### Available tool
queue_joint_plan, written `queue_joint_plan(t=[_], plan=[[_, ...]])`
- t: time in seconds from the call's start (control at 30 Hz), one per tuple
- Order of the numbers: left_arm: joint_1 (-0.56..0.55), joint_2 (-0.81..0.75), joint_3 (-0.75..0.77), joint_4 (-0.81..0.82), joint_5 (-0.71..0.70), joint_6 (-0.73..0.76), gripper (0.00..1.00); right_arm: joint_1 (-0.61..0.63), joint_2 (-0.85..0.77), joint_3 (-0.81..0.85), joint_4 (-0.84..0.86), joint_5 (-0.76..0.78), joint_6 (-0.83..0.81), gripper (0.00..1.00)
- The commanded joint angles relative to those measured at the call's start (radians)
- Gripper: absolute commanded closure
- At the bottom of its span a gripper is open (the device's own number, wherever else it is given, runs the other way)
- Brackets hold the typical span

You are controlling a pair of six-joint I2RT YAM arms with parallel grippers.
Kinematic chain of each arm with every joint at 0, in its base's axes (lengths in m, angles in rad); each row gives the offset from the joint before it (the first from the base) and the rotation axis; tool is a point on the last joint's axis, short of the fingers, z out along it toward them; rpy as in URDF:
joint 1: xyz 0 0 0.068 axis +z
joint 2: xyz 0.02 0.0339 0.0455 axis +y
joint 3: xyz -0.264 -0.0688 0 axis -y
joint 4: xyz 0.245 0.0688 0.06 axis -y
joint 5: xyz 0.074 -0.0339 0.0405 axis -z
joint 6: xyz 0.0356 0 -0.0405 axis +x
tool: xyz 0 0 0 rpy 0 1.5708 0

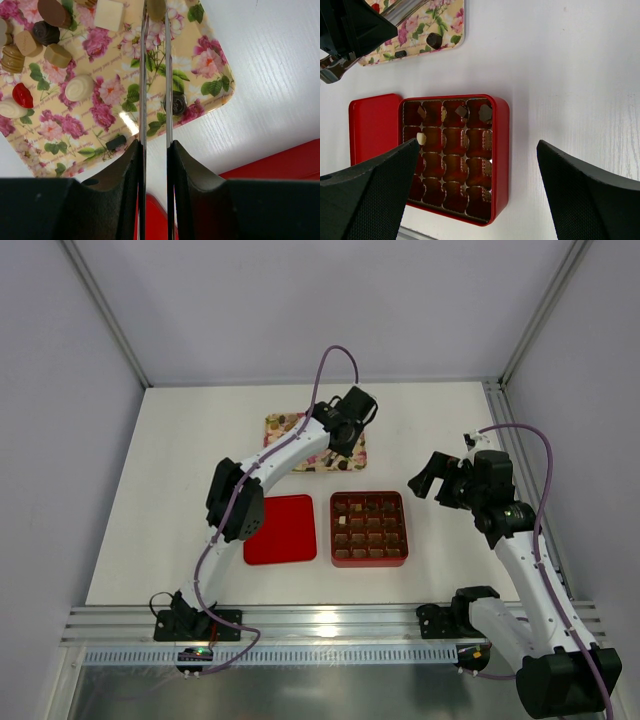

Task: Pack the chocolate

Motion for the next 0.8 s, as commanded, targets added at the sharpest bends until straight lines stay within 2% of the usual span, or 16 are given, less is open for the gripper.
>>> queue_joint_plan(t=[0.0,0.57,0.77], plan=[[0.004,-0.08,0.045,-0.008,-0.014,0.018,0.75,0.001,0.006,0.033,0.003,0.004,-0.014,0.0],[0.006,-0.193,0.031,-0.088,0.019,-0.032,0.77,-0.001,0.014,0.026,0.014,0.006,-0.012,0.0],[-0.005,-0.34,-0.11,-0.061,0.09,-0.061,0.77,0.001,0.02,0.023,0.026,0.002,-0.008,0.0]])
